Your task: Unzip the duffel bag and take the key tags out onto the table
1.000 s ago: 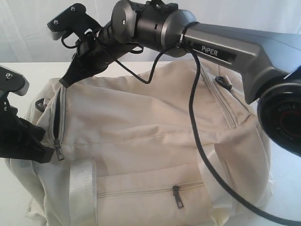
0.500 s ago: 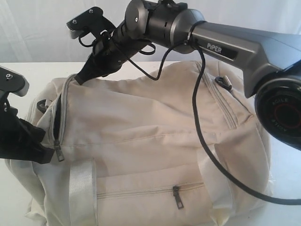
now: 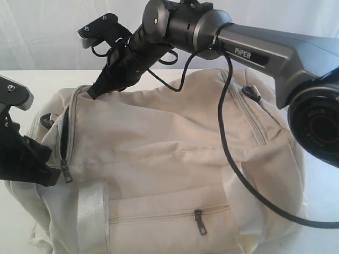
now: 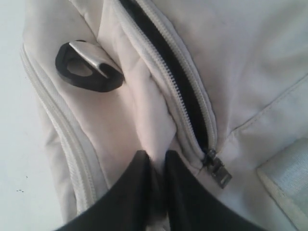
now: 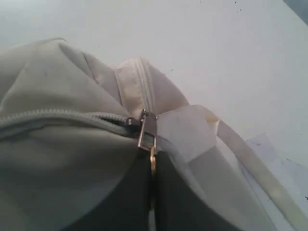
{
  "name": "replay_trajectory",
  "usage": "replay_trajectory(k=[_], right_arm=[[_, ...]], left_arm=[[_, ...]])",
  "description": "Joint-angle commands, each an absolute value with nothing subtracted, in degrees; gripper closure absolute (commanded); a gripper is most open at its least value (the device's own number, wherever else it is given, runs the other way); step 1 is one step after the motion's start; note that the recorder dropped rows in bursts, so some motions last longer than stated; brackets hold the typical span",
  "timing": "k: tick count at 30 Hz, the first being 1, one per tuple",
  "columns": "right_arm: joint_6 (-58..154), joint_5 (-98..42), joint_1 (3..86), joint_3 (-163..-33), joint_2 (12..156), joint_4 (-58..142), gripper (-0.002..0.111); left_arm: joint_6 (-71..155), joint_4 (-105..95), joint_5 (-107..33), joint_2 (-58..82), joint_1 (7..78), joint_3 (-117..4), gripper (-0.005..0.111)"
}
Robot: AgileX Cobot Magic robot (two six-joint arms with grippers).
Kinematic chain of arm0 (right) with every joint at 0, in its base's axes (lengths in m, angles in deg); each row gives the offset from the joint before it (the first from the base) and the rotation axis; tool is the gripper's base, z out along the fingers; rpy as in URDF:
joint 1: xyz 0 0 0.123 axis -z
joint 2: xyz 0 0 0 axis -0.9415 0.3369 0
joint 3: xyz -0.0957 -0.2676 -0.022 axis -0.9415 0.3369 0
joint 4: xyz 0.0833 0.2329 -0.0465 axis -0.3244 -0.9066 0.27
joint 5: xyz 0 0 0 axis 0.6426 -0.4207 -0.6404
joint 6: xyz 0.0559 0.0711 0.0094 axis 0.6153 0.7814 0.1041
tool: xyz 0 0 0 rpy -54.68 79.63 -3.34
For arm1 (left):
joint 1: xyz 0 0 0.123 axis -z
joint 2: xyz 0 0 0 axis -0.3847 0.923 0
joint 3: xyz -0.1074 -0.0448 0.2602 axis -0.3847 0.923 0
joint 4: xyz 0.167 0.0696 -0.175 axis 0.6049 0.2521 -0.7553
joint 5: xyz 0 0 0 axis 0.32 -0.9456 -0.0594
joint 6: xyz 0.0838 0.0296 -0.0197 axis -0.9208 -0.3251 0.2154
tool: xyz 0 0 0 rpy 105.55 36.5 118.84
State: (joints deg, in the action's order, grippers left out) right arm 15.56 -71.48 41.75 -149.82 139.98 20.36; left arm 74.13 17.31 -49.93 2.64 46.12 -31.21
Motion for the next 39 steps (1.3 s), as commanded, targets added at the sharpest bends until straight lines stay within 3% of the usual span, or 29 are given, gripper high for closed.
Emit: replay_trajectory(k=[1,5,16,21,29,31,35,39], right_arm=[[15.9,-72.7,42.5,-150.2,138.6,20.8,0.108],[15.9,-73.9,42.5,-150.2,138.4,20.8,0.108],[15.9,-76.5,42.4,-150.2,138.1,20.6,0.108],[15.9,-80.0,42.4,-150.2,136.8,20.6,0.108],[15.9,-78.7,42.4,-150.2,136.3,20.7,0.108],[15.9,-78.2,42.4,-150.2,136.3,20.7,0.108],[15.9,-76.7,42.4,-150.2,136.3,20.8,0.108],[15.9,-76.7,42.4,-150.2,136.3,21.2,0.108]], left_arm=[[74.9,15.3,-53.4,2.5,46.1,-32.2,0.06],[74.3,14.5,-61.0,2.5,46.1,-38.3,0.045],[66.9,13.7,-73.4,8.8,45.5,-56.9,0.045],[56.6,2.0,-72.0,18.5,42.9,-61.4,0.045],[56.8,0.9,-67.4,25.3,40.7,-62.7,0.046],[56.8,0.9,-67.3,25.3,40.7,-62.7,0.059],[56.8,1.7,-67.3,25.3,40.7,-62.7,0.107],[56.8,3.0,-69.1,25.3,40.4,-62.7,0.107]])
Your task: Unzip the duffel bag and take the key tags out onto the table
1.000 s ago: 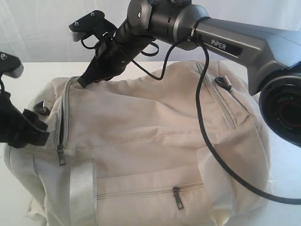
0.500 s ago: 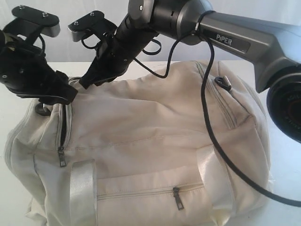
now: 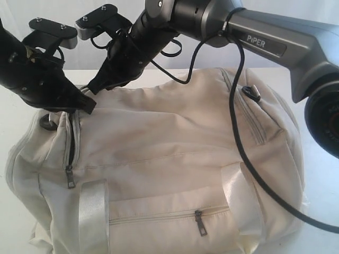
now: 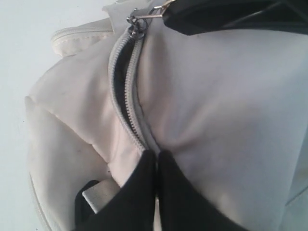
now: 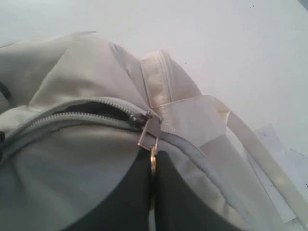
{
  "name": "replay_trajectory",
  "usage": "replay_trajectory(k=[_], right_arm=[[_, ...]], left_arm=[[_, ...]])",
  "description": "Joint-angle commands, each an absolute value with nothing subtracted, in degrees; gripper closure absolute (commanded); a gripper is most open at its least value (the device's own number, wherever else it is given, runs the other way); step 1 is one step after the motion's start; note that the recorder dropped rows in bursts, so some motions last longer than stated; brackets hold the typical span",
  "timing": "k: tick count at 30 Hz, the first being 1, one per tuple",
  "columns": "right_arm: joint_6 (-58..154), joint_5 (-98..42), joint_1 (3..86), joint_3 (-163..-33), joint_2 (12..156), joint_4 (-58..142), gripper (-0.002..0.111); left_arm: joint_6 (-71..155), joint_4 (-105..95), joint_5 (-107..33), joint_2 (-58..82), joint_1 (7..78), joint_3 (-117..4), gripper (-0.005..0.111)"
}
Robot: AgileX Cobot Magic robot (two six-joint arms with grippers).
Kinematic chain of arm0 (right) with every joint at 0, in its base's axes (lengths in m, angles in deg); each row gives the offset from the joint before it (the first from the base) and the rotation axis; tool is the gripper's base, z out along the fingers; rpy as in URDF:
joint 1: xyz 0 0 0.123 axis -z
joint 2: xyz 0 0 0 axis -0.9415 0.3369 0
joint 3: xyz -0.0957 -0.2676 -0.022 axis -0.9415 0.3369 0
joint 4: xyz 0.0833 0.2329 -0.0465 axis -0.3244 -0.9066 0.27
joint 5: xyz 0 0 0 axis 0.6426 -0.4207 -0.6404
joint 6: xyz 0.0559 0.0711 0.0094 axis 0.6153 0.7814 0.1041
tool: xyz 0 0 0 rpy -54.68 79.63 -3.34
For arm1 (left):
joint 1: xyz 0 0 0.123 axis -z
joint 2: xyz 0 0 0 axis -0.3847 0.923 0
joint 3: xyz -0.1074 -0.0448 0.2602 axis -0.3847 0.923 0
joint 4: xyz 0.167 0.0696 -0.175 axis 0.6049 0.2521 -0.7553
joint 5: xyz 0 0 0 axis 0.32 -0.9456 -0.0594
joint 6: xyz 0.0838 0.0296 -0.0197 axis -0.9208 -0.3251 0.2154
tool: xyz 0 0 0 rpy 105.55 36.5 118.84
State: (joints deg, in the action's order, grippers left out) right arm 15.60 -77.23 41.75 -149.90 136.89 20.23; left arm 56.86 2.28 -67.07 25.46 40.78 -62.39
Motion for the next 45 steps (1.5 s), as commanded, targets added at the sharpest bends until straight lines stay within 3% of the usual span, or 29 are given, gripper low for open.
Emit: replay_trajectory(k=[1,34,36,38,39,41,45], right_arm=[[15.9,-76.7,42.4,-150.2,136.3,21.2,0.108],[28.3,-76.2,44.9,-150.2,136.4,33.6,0.108],[28.3,-76.2,44.9,-150.2,136.4,33.1,0.108],[28.3,-76.1,44.9,-150.2,136.4,32.1,0.108],[28.3,-75.9,44.9,-150.2,136.4,31.9,0.108],[28.1,-75.9,44.9,-150.2,136.4,31.0,0.108],[27.9,-75.9,44.9,-150.2,136.4,29.4,0.108]], left_arm=[[56.8,3.1,-69.3,25.3,40.4,-62.7,0.107],[58.4,6.2,-71.3,25.3,40.4,-62.7,0.107],[58.5,4.9,-71.6,25.3,40.4,-63.6,0.101],[57.6,3.2,-72.6,25.3,40.4,-65.4,0.074],[55.9,2.2,-72.3,25.3,40.4,-65.8,0.05],[53.0,-0.7,-69.7,25.3,40.4,-65.9,0.029],[50.0,-5.8,-65.2,25.3,40.4,-65.9,0.043]])
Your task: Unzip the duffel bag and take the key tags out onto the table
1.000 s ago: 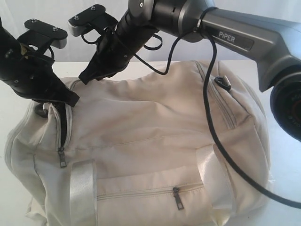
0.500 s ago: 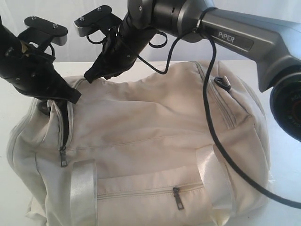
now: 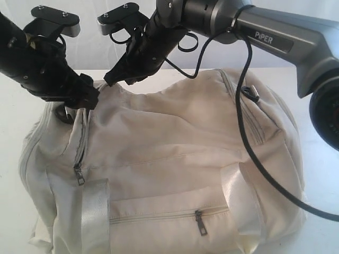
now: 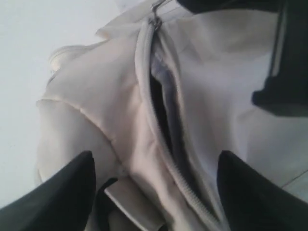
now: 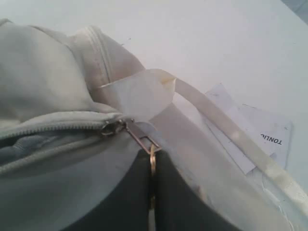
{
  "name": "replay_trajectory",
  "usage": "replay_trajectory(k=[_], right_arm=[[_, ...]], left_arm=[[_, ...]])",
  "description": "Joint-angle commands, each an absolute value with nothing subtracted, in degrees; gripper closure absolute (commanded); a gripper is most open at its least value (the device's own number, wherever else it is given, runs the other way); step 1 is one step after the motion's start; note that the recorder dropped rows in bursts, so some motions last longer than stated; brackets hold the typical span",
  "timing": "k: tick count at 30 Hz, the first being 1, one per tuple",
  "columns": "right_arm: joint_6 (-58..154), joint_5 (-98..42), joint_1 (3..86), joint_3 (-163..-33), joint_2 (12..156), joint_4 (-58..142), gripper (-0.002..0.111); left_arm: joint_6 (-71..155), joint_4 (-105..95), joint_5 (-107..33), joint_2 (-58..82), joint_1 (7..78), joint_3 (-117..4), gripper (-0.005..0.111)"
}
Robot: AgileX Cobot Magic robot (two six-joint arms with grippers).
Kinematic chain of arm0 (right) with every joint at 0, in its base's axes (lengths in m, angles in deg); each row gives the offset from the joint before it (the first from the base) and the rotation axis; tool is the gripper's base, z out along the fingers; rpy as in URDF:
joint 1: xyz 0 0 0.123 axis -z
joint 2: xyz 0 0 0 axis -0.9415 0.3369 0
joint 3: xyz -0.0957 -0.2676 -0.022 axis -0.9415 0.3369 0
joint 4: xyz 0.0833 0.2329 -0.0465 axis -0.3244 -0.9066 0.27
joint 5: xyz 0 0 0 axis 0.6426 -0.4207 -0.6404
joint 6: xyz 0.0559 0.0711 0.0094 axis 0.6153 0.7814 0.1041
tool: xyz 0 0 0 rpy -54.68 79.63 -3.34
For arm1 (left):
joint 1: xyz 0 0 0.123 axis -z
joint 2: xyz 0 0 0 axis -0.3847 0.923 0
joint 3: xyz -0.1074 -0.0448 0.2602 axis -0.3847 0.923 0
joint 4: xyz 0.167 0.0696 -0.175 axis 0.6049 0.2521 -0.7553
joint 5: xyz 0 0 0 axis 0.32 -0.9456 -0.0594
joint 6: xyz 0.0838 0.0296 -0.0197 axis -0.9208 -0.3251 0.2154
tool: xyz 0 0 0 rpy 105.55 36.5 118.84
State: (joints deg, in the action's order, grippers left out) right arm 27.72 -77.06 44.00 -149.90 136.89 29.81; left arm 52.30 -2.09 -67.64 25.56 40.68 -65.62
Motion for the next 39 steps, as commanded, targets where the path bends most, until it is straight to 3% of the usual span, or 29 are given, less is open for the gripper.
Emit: replay_trajectory(k=[1,15,17,23,39], right_arm=[[27.9,-76.0,44.9,-150.2,136.4,29.3,0.108],[27.9,-76.1,44.9,-150.2,136.4,28.4,0.108],[27.9,-76.1,44.9,-150.2,136.4,28.4,0.108],[27.9,-75.8,44.9,-150.2,136.8,28.5,0.108],[29.0,-75.2,47.1,-150.2,137.4,31.5,0.108]], left_arm=[[50.0,-5.8,-65.0,25.3,40.4,-65.9,0.046],[50.4,-5.2,-58.7,32.0,40.4,-65.9,0.05],[50.4,-5.2,-58.2,32.5,40.4,-65.9,0.058],[50.4,-4.2,-59.3,32.0,40.4,-65.9,0.107],[54.6,3.0,-64.8,28.5,36.0,-62.6,0.107]])
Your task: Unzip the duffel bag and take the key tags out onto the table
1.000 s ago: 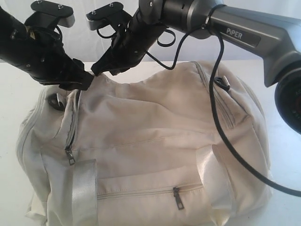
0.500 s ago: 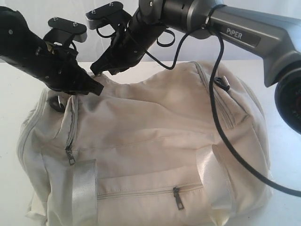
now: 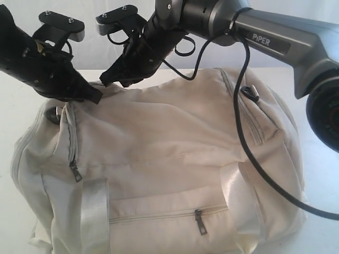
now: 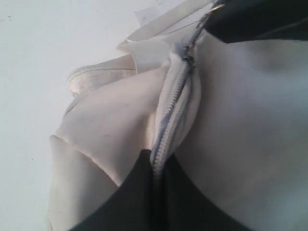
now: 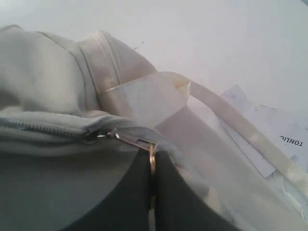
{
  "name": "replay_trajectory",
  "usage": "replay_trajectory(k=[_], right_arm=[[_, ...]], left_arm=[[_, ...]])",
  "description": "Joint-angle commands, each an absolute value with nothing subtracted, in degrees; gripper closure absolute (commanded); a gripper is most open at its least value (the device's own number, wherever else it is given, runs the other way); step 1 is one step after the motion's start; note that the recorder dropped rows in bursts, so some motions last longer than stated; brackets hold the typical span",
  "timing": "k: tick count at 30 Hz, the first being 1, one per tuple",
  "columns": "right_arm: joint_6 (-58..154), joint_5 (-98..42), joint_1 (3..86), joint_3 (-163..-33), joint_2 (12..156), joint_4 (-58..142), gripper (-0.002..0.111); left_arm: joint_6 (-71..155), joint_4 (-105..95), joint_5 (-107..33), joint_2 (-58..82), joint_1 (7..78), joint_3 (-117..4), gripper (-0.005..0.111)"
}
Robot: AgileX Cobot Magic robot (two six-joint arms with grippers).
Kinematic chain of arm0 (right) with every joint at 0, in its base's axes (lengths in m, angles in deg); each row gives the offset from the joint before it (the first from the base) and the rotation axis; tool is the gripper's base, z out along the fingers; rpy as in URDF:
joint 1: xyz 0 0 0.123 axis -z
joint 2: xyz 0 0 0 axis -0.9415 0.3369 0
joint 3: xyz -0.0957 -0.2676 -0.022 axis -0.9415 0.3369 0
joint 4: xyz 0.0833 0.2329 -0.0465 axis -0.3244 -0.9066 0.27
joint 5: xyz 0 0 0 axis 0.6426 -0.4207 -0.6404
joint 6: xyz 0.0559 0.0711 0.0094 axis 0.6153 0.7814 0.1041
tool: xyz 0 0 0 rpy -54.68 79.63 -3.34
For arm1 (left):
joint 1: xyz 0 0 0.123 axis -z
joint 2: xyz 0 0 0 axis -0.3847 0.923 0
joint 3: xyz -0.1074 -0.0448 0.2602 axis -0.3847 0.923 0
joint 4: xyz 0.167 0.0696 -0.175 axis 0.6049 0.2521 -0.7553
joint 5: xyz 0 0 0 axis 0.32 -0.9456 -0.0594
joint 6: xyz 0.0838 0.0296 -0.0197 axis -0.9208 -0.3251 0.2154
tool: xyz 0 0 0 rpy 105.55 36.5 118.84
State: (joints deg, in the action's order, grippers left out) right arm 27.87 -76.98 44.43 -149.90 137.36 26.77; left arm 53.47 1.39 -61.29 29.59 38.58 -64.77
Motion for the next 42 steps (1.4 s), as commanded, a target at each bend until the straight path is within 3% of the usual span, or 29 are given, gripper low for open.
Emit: replay_trajectory(k=[1,30,42], right_arm=[[29.4,-75.1,47.6,-150.2,137.4,31.8,0.108],[33.8,-70.5,52.7,-150.2,137.4,35.6,0.108],[22.7,-69.7,49.7,-150.2,137.4,13.1,0.108]], left_arm=[[54.6,3.0,-64.7,28.5,35.6,-62.1,0.107],[54.8,3.1,-63.5,21.7,35.3,-61.0,0.107],[40.7,-14.7,-63.3,20.8,35.4,-61.0,0.107]])
